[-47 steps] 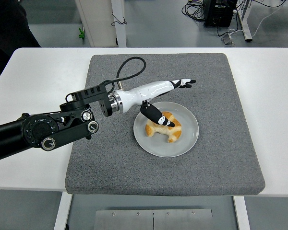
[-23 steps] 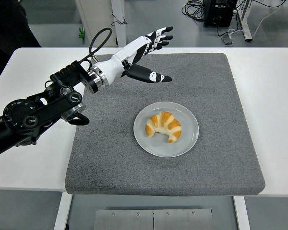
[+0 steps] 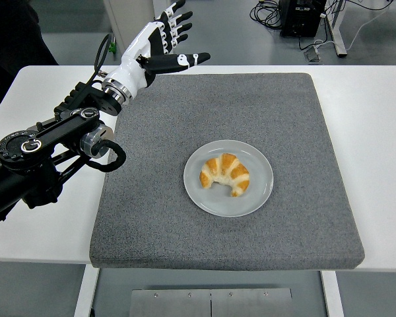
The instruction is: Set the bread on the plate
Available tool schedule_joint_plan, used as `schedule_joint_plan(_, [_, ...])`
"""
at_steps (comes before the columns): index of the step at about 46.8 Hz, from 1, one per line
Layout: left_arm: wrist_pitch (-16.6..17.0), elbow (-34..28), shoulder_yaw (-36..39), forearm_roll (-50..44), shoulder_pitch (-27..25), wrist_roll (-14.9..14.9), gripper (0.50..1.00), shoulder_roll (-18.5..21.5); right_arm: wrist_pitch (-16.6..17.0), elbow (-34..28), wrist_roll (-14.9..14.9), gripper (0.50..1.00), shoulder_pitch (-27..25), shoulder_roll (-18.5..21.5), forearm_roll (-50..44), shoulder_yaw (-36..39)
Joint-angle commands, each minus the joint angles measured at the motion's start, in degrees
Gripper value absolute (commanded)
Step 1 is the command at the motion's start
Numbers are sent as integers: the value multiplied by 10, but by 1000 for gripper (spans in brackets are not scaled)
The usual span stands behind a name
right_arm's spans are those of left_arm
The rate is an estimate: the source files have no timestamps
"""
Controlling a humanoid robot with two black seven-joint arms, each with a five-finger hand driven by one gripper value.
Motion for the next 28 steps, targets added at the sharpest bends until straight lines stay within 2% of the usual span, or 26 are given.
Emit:
schedule_joint_plan(1, [0,12,-4,-34,7,-3,972,-1,0,0,0,1000,0,0,0,0])
schedule_joint_plan(10, [1,57,-57,-67,31,-2,972,-18,0,0,0,1000,0,0,0,0])
schedule_joint_plan(19, [1,110,-65,-70,39,-4,972,-28,0,0,0,1000,0,0,0,0])
schedule_joint_plan(28, [0,148,-92,-77,49,-26,972,-44,1,0,0,1000,0,0,0,0])
